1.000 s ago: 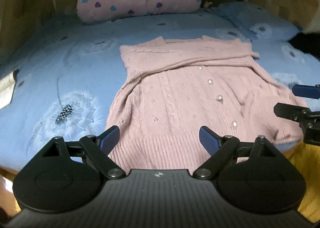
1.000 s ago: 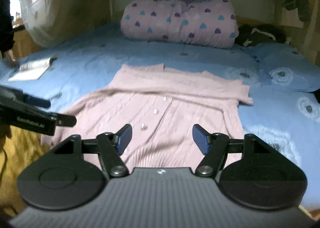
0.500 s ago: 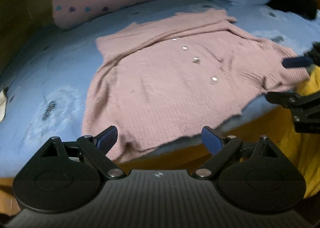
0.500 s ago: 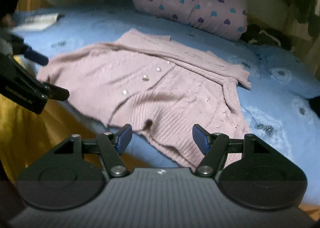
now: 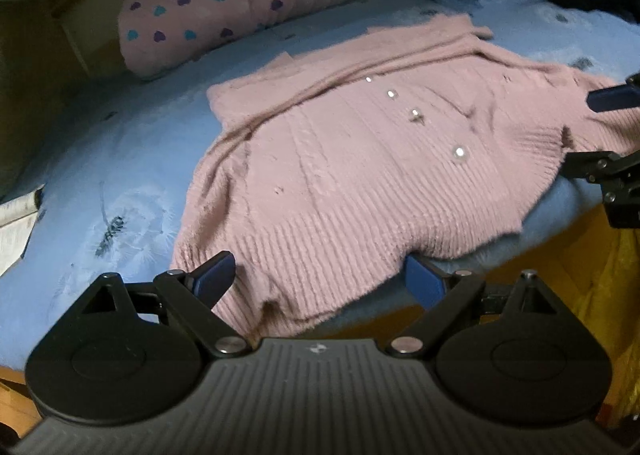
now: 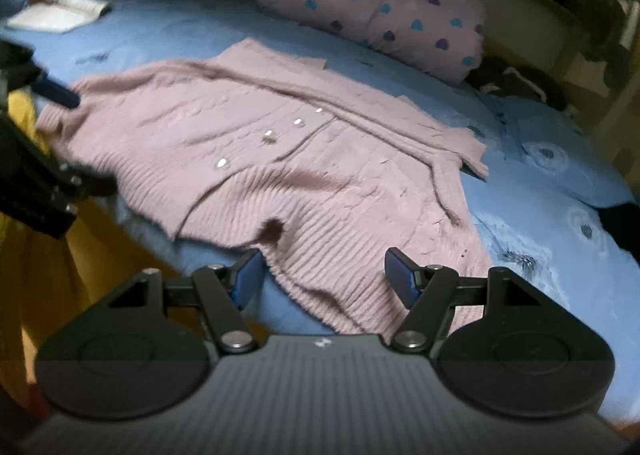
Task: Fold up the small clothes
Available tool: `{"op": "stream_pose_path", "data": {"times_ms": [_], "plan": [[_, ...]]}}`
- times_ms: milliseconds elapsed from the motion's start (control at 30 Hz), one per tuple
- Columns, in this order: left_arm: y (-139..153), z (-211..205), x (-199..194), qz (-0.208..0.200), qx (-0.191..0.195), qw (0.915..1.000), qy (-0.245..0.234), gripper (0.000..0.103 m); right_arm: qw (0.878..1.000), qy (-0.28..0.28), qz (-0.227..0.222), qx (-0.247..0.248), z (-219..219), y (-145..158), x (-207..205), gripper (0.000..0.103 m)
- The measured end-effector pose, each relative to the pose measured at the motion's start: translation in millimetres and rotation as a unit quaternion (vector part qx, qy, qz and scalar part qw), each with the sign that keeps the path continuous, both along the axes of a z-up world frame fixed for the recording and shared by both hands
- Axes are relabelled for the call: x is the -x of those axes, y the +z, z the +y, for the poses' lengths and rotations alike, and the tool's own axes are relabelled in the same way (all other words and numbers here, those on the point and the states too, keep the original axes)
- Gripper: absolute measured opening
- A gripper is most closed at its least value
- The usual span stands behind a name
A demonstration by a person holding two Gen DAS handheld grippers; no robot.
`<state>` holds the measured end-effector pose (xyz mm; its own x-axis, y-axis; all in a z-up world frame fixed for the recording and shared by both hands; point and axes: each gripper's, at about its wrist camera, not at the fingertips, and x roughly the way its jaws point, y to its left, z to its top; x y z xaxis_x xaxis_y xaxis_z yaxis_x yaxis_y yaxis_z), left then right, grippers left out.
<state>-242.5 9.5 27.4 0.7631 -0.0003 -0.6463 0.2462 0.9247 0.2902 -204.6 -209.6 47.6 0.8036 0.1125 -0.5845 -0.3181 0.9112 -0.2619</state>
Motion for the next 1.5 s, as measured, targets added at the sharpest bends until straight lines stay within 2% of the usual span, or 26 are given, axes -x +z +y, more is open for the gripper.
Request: {"op": "stream_pose_path", "data": {"times_ms": [100,200,267,433,633,867,1067,1133,1167,1200,1233,1267,1333,1367,1433,1500], "plan": [[2.9,0.9,-3.3,-0.019,-0.002,0.9997,0.014,0.093,1.0,-0.025,-0.008,-0.003,-5.0,0.3,-4.7,0.068],[2.0,1.8,-8.9,-0.018,-0.005,0.9996,0.022,0.093,0.999,-0.041,-0.001,-0.015,-11.5,-1.1,-9.7,0.068],[0.7,2.3,-10.1,-0.018,-0.002,0.9996,0.022,0.093,0.999,-0.042,0.005,-0.023,-13.0,-2.0,-10.1,0.068],[-5.2,2.7,-13.0,-0.028,-0.003,0.9993,0.022,0.094,1.0,-0.028,0.002,-0.006,-10.2,-5.1,-6.9,0.068],[-11.7,1.3,-24.0,-0.042,-0.025,0.9981,0.038,0.094,0.999,-0.036,0.006,-0.02,-13.8,-6.9,-11.7,0.068],[-14.5,11.2,-33.5,-0.034,0.008,0.998,0.053,0.094,0.997,-0.048,0.022,-0.048,-18.6,-8.4,-19.2,0.068],[-16.2,3.9,-30.6,-0.057,-0.021,0.9974,0.04,0.092,0.998,-0.048,0.006,-0.039,-15.8,-9.0,-19.4,0.065],[-15.5,3.5,-30.0,-0.059,-0.014,0.9975,0.037,0.083,0.998,-0.045,-0.001,-0.036,-13.9,-8.9,-19.1,0.056],[-15.2,4.1,-29.9,-0.059,-0.008,0.9976,0.036,0.079,0.998,-0.044,-0.003,-0.038,-13.1,-8.3,-19.2,0.046],[-14.9,4.8,-29.8,-0.059,-0.003,0.9976,0.035,0.07,0.998,-0.044,-0.005,-0.038,-12.1,-7.9,-19.4,0.036],[-15.0,5.0,-29.6,-0.058,0.001,0.9978,0.034,0.062,0.998,-0.045,-0.008,-0.037,-11.4,-7.6,-19.7,0.031],[-14.8,5.5,-29.6,-0.057,0.007,0.9979,0.032,0.058,0.998,-0.048,-0.013,-0.033,-10.7,-7.4,-19.9,0.025],[-13.9,6.1,-30.5,-0.053,0.022,0.998,0.029,0.041,0.998,-0.053,-0.022,-0.031,-11.3,-6.2,-20.4,0.021],[-13.2,6.0,-31.4,-0.049,0.028,0.998,0.028,0.037,0.998,-0.055,-0.026,-0.034,-12.0,-5.1,-20.8,0.018],[-10.7,4.8,-32.4,-0.047,0.036,0.998,0.023,0.022,0.997,-0.058,-0.034,-0.038,-13.1,-2.0,-20.5,0.017],[-4.9,2.9,-30.3,-0.054,0.042,0.9975,0.02,0.013,0.996,-0.058,-0.046,-0.04,-13.6,1.3,-20.5,0.015]]}}
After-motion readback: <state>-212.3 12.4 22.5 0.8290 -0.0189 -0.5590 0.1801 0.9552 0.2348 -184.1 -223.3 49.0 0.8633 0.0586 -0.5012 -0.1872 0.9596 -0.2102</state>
